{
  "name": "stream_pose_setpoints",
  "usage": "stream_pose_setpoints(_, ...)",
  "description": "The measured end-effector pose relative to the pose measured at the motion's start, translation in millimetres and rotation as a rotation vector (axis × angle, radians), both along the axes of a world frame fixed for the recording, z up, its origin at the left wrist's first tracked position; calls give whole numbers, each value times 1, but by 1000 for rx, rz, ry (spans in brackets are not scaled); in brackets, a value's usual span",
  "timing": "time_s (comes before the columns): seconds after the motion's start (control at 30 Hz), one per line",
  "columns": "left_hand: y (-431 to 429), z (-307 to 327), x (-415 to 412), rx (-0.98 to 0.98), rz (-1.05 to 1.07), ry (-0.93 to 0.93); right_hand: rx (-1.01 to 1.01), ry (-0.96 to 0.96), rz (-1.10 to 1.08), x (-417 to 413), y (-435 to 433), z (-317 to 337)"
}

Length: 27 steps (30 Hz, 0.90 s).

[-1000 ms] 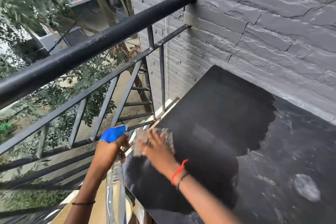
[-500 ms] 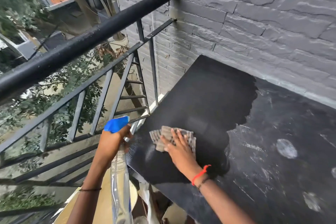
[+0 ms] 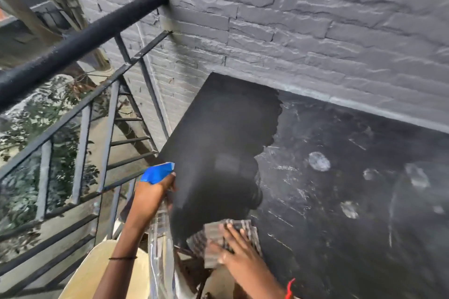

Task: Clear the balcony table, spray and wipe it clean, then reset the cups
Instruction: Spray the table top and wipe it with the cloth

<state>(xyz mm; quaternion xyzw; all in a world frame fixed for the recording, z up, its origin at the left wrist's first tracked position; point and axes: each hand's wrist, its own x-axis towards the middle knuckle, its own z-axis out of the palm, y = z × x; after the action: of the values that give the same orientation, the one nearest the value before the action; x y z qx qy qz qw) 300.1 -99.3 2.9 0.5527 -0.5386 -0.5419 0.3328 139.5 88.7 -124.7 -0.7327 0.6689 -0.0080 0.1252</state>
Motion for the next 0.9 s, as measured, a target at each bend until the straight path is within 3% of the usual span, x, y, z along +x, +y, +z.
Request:
stream_pose_setpoints(0.13, 4, -3, -25, 12, -73, -19, 126, 36, -180, -23, -20, 9)
stream_pose_setpoints(0.27, 9, -7, -43, 42, -110, -38, 149, 60, -170, 6, -46, 14)
stream_pose_setpoints(0.47, 25, -6, -63, 78, -169, -35, -41, 63, -94, 15, 14, -10)
stream_pose_setpoints(0.63, 44, -7, -84, 149, -259, -102, -300, 59, -296, -29, 89, -27)
stream_pose_setpoints(0.9, 85, -22, -129, 191, -419, -241, -40, 103, -484, -76, 118, -26)
